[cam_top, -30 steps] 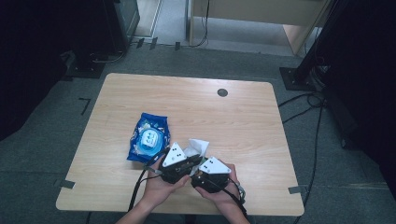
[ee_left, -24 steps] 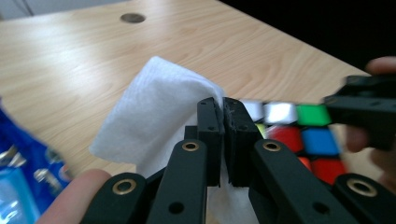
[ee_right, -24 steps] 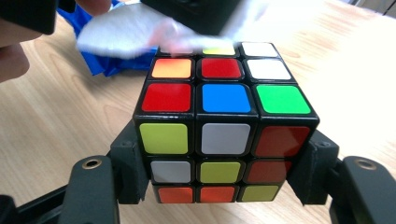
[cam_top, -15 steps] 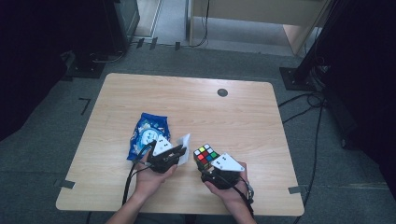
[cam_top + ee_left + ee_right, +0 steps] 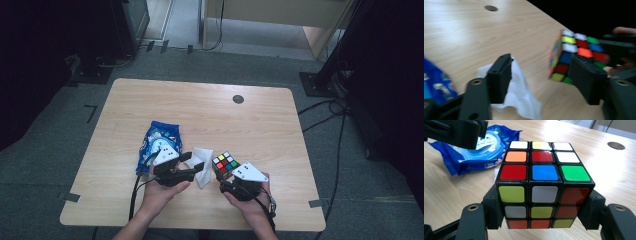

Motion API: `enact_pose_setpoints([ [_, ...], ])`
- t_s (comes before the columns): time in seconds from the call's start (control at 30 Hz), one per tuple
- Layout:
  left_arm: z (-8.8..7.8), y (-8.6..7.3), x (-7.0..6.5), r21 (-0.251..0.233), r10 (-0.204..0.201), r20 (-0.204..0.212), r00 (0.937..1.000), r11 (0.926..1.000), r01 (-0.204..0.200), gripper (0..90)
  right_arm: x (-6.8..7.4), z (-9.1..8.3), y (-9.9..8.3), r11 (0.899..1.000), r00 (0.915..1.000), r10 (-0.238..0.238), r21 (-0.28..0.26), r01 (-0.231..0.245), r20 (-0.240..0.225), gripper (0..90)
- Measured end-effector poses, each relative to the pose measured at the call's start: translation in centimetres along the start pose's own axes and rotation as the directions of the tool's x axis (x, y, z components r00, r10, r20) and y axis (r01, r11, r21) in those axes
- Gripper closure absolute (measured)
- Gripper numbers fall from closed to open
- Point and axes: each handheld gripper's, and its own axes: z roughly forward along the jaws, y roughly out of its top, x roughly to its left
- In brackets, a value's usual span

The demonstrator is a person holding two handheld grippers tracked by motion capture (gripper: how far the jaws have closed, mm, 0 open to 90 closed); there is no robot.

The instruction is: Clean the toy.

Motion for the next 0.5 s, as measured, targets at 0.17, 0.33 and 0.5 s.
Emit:
enact_pose_setpoints([
  [0.17, 0.7, 0.2, -1.4, 0.054, 0.010, 0.040, 0.9992, 0.9985, -0.012, 24.4, 1.3, 0.8, -0.1, 0.999, 0.9995, -0.030, 0.012, 0.030, -0.012, 34.6],
  [0.33, 1.5, 0.0, -1.9, 0.105, 0.009, 0.035, 0.9993, 0.9944, -0.013, 23.4, 2.5, 1.4, -0.2, 0.998, 0.9978, -0.060, 0.016, 0.061, -0.029, 34.6],
  [0.5, 2.2, -0.1, -2.1, 0.155, 0.009, 0.028, 0.9996, 0.9878, -0.014, 23.5, 3.0, 1.7, -0.3, 0.997, 0.9968, -0.074, 0.018, 0.075, -0.030, 34.6],
])
